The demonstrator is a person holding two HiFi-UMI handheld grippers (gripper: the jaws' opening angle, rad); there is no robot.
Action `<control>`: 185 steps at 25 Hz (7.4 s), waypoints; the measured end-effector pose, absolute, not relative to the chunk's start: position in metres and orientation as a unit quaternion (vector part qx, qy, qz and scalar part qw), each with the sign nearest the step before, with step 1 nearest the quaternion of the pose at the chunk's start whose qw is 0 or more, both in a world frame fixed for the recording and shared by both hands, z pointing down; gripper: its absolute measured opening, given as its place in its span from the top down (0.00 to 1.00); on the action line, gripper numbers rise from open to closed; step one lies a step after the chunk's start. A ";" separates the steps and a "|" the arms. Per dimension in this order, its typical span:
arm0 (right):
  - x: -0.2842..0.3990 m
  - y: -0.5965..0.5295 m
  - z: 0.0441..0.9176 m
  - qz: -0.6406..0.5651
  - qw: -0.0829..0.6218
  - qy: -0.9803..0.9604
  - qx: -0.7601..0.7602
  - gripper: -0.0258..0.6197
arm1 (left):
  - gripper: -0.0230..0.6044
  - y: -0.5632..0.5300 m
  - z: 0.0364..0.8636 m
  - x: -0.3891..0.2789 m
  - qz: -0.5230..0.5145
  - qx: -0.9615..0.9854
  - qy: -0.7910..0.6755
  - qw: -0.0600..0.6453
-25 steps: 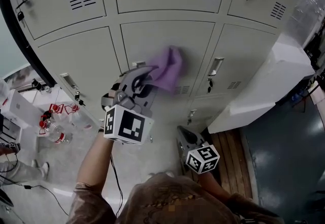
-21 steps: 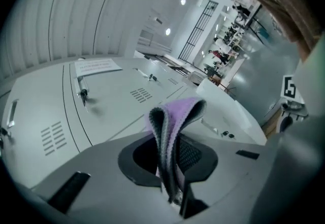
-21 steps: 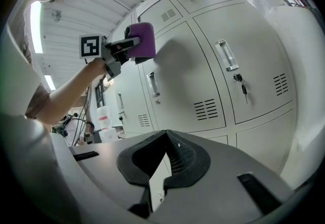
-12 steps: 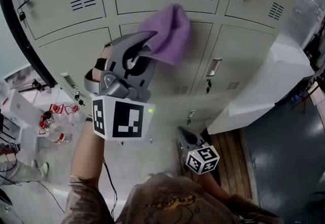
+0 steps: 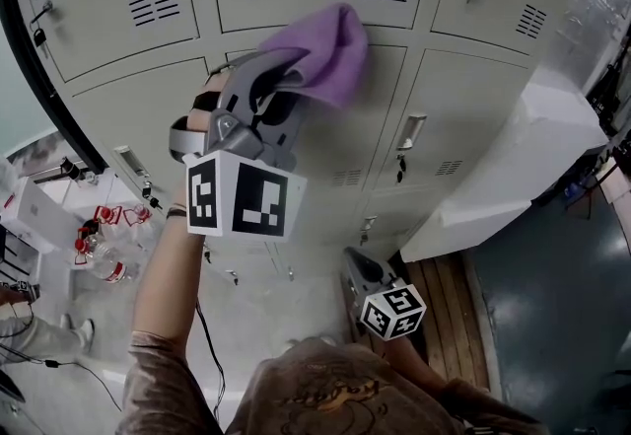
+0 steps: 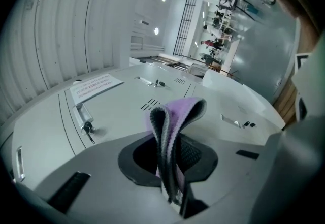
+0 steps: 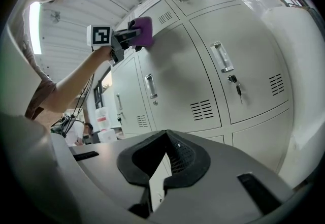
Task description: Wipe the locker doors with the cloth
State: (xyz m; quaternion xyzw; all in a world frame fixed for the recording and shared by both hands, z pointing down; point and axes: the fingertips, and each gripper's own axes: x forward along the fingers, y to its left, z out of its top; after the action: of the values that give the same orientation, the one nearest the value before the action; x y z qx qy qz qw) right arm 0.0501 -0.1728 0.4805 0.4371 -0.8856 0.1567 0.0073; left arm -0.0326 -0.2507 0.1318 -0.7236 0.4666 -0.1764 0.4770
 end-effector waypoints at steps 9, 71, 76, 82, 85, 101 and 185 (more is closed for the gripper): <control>0.062 -0.177 0.482 0.160 0.006 -0.879 0.449 0.96 | 0.89 -0.283 0.153 -0.025 -0.215 -0.732 0.462 0.451; 0.065 -0.189 0.493 0.170 0.015 -0.864 0.473 0.96 | 0.89 -0.310 0.432 -0.010 -0.303 -0.846 0.386 0.208; 0.070 -0.189 0.495 0.172 0.017 -0.860 0.480 0.96 | 0.89 -0.309 0.471 -0.009 -0.323 -0.850 0.378 0.174; 0.076 -0.188 0.497 0.175 0.016 -0.855 0.488 0.96 | 0.89 -0.308 0.505 -0.009 -0.347 -0.848 0.369 0.157; 0.080 -0.188 0.498 0.175 0.015 -0.852 0.493 0.96 | 0.89 -0.308 0.519 -0.009 -0.359 -0.847 0.363 0.149; 0.096 -0.177 0.500 0.180 0.015 -0.840 0.511 0.96 | 0.89 -0.288 0.551 -0.005 -0.366 -0.857 0.347 0.106; 0.118 -0.170 0.496 0.184 -0.002 -0.838 0.514 0.96 | 0.89 -0.324 0.227 0.073 -0.210 -0.791 0.406 0.406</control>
State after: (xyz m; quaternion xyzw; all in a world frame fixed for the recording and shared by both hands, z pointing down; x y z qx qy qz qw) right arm 0.1182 -0.1699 0.4962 0.5139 -0.8379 0.1839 -0.0025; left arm 0.0729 -0.3241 0.2270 -0.7911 0.4061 -0.2099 0.4064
